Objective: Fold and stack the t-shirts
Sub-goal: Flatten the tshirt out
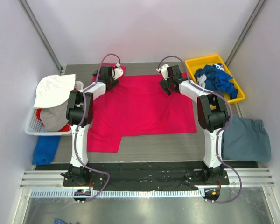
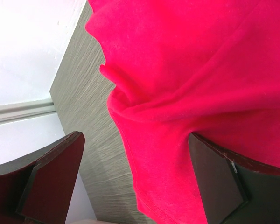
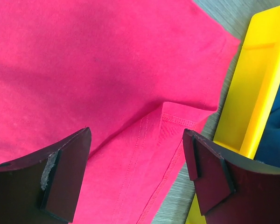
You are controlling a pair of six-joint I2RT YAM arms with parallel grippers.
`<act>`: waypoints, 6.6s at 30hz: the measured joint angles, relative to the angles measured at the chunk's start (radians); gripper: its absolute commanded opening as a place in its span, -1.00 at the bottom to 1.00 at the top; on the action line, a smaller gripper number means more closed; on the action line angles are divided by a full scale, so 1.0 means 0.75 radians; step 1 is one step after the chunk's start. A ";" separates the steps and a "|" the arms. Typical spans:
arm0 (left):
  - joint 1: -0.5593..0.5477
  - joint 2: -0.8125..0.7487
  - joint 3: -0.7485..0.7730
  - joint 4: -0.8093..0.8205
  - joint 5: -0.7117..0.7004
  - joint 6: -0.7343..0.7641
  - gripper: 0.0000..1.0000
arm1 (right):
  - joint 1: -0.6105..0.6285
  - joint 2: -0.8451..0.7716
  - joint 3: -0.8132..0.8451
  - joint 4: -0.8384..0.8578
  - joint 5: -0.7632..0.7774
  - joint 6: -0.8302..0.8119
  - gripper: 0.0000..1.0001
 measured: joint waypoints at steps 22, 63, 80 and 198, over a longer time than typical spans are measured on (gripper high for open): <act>-0.018 -0.549 -0.288 -0.032 -0.003 -0.155 0.99 | 0.000 -0.512 -0.355 -0.023 0.013 0.067 0.71; -0.032 -1.184 -1.198 -0.682 0.355 -0.277 0.15 | 0.071 -0.627 -0.664 -0.138 -0.074 0.088 0.64; 0.021 -1.109 -1.243 -0.667 0.439 -0.278 -0.67 | 0.071 -0.651 -0.707 -0.134 -0.069 0.083 0.63; -0.079 -1.428 -1.139 -0.836 0.433 -0.310 0.44 | -0.021 -0.663 -0.760 -0.051 0.010 -0.020 0.65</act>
